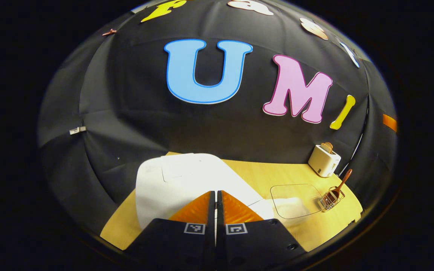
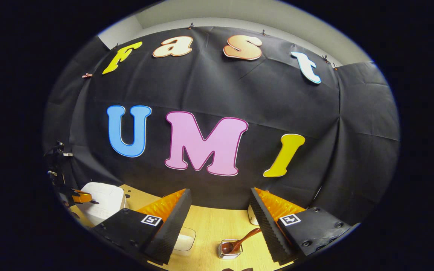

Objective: Close the left gripper, press the button to open the rice cooker; take a wooden spoon from the chopstick holder with the right hand, scoop a spoonful of rice and pour it into the rice cooker, then put the wooden spoon back into the chopstick holder.

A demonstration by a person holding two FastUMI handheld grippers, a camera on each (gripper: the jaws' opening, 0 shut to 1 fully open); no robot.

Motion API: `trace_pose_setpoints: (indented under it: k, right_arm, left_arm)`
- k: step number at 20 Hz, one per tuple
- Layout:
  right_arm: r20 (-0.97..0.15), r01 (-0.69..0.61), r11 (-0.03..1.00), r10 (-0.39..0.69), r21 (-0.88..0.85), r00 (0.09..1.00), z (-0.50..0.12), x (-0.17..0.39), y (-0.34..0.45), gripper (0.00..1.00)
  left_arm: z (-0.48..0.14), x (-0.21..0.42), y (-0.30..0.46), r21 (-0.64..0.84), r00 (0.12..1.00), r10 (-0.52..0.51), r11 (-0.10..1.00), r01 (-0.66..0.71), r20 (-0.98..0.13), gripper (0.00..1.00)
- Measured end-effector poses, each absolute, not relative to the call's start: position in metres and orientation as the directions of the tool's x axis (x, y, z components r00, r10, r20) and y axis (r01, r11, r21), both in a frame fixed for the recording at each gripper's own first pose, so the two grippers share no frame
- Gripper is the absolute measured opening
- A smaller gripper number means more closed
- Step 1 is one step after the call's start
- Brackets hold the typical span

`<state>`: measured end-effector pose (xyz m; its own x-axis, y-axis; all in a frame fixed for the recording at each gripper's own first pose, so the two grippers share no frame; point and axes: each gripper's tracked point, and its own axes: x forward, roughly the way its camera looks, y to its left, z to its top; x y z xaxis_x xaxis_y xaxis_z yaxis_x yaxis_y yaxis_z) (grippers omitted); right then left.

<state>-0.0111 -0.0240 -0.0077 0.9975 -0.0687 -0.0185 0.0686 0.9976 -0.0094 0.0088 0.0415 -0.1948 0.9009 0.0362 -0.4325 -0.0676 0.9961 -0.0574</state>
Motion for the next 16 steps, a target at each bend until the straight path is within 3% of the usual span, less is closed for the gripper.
trace_pose_setpoints:
  k: [16]
  right_arm:
    - [-0.023, 0.051, 0.999, -0.051, -0.015, 0.998, -0.009, -0.009, -0.016, 0.97]
  left_arm:
    - [-0.231, 0.014, 0.046, -0.107, 0.815, -0.008, 0.992, -0.067, -0.579, 0.07]
